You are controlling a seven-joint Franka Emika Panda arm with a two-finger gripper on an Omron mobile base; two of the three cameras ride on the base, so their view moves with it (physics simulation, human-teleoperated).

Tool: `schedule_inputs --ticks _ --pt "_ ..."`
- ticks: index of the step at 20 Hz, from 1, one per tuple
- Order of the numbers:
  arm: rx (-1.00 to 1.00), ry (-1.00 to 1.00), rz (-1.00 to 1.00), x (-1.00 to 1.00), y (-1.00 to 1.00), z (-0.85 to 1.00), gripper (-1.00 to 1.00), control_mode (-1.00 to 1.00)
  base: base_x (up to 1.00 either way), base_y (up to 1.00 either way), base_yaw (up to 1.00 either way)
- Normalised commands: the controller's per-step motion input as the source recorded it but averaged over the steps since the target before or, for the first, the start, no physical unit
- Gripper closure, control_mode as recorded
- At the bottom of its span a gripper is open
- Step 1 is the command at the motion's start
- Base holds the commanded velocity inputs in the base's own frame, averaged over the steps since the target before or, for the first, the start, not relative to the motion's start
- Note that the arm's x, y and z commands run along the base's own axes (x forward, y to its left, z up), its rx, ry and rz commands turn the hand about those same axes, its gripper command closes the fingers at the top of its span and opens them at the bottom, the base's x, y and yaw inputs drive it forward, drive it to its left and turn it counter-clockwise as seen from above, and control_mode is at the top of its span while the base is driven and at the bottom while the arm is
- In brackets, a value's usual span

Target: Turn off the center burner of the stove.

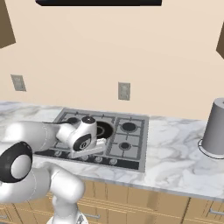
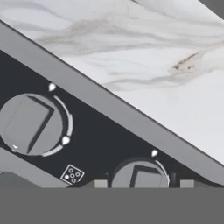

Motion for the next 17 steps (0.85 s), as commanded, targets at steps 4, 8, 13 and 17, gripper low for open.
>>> schedule_inputs --ticks 4,8,13,17 --pt "-0.06 0.0 -0.78 -0.08 0.19 -0.18 1.0 -1.0 0.0 0.0 0.0" --pt "-0.08 0.0 -0.78 0.0 0.3 -0.04 1.0 -1.0 0.0 0.0 0.0" --pt "-0.07 0.0 -0.8 0.0 0.34 -0.05 1.0 -1.0 0.0 0.0 0.0" --pt "-0.06 0.0 -0.87 0.0 0.33 -0.13 1.0 -1.0 0.0 0.0 0.0"
